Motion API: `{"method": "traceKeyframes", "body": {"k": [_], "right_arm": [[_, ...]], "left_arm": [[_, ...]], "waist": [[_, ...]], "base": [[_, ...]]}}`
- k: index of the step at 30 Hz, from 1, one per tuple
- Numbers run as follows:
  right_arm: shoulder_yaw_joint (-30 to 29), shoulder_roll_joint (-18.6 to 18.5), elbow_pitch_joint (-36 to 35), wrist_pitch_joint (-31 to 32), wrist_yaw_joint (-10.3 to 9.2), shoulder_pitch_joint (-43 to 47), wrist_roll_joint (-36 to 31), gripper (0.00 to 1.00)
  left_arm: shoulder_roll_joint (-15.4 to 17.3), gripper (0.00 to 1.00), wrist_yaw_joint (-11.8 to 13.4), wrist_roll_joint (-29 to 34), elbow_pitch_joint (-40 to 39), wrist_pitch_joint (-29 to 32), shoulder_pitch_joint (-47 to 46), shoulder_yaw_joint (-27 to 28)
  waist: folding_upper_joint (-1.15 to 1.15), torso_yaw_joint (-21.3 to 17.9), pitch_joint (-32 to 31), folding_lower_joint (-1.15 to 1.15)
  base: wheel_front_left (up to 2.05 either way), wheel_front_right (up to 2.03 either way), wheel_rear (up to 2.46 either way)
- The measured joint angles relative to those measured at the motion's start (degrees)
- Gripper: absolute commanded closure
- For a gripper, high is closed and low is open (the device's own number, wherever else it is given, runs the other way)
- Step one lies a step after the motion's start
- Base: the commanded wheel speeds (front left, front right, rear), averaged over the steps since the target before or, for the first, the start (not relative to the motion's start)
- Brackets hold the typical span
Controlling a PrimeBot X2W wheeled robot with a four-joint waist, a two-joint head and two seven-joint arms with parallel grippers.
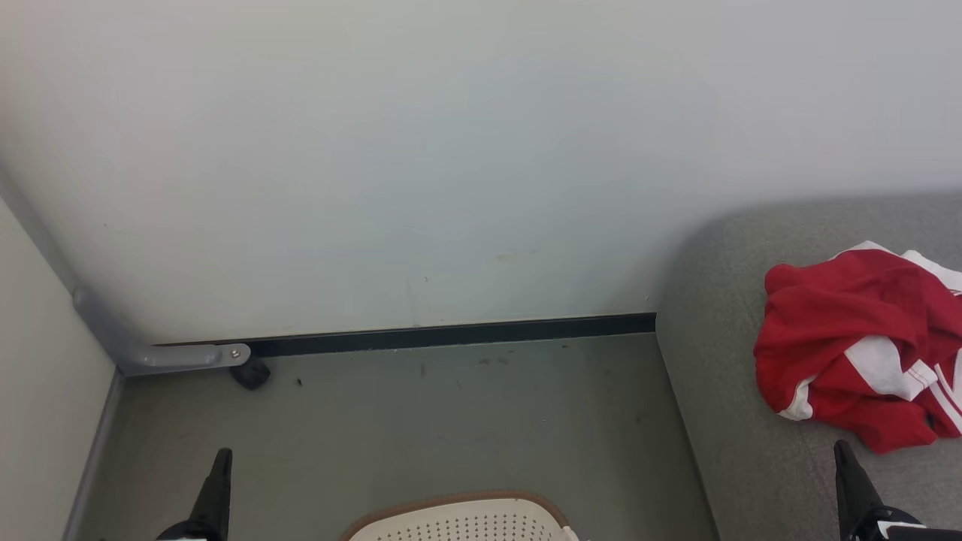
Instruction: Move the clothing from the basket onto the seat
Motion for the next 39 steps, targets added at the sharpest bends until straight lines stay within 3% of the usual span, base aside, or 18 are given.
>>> {"method": "traceKeyframes", "body": {"k": [39], "right_arm": [[0.0, 0.0, 0.0, 0.0, 0.00, 0.0, 0.0, 1.00]], "left_arm": [[0.0, 1.00, 0.0, 0.0, 0.0, 0.0, 0.0, 0.0]], "waist": [[0.00, 0.0, 0.0, 0.00]], "base": [[0.00, 0.00, 0.00]]}}
